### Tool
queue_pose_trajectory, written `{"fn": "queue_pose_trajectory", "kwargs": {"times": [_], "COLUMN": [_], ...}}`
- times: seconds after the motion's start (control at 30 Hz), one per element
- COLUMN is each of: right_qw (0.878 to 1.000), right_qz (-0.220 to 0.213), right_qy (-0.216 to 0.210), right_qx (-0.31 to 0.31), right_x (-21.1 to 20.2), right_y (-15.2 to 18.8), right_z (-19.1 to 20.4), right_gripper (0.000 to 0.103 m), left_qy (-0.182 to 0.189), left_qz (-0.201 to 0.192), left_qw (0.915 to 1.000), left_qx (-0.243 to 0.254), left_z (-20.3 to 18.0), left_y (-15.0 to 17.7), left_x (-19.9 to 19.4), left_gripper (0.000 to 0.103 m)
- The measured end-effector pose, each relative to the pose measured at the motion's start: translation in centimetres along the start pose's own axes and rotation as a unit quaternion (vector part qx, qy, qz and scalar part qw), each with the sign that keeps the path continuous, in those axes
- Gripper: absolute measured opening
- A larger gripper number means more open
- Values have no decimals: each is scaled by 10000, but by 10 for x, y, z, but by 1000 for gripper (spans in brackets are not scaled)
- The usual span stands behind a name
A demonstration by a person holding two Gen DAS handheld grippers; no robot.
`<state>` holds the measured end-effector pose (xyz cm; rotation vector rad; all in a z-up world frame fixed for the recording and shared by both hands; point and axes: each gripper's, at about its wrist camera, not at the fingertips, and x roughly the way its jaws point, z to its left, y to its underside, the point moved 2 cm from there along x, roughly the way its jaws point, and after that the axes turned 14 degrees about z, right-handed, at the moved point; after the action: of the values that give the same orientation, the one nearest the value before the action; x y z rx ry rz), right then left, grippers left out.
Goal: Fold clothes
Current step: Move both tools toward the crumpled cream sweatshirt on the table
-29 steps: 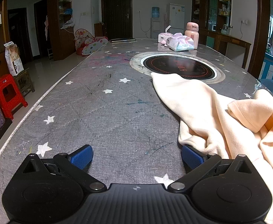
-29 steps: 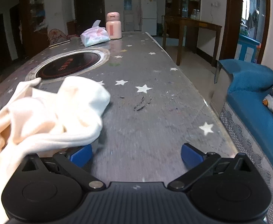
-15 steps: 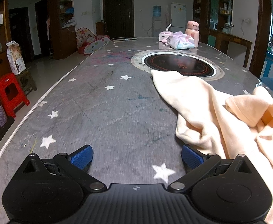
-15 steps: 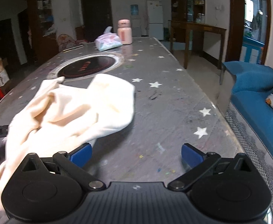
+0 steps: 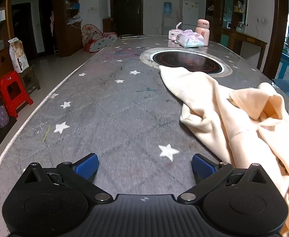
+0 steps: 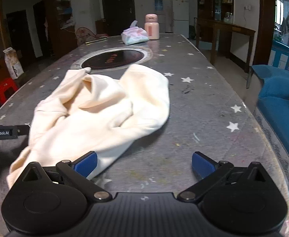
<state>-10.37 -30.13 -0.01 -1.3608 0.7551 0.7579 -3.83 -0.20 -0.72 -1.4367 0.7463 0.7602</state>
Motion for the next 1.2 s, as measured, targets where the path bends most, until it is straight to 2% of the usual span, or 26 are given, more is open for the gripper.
{"fn": "queue_pose_trajectory", "kwargs": {"times": [0.43,0.63,1.2], "right_qw": [9997,9996,9992], "right_qz": [-10,-65,-154], "right_qy": [-108,-155,-312], "right_qx": [-206,-217,-214], "right_x": [-7,-10,-12], "right_y": [3,4,-1], "right_z": [17,21,26], "right_gripper": [103,103,103], "left_qy": [64,87,99], "left_qz": [28,-15,179], "left_qw": [10000,9999,9994], "left_qx": [57,128,277], "left_z": [-5,-9,-19], "left_y": [12,12,6], "left_x": [-14,-20,-20], "left_gripper": [103,103,103]}}
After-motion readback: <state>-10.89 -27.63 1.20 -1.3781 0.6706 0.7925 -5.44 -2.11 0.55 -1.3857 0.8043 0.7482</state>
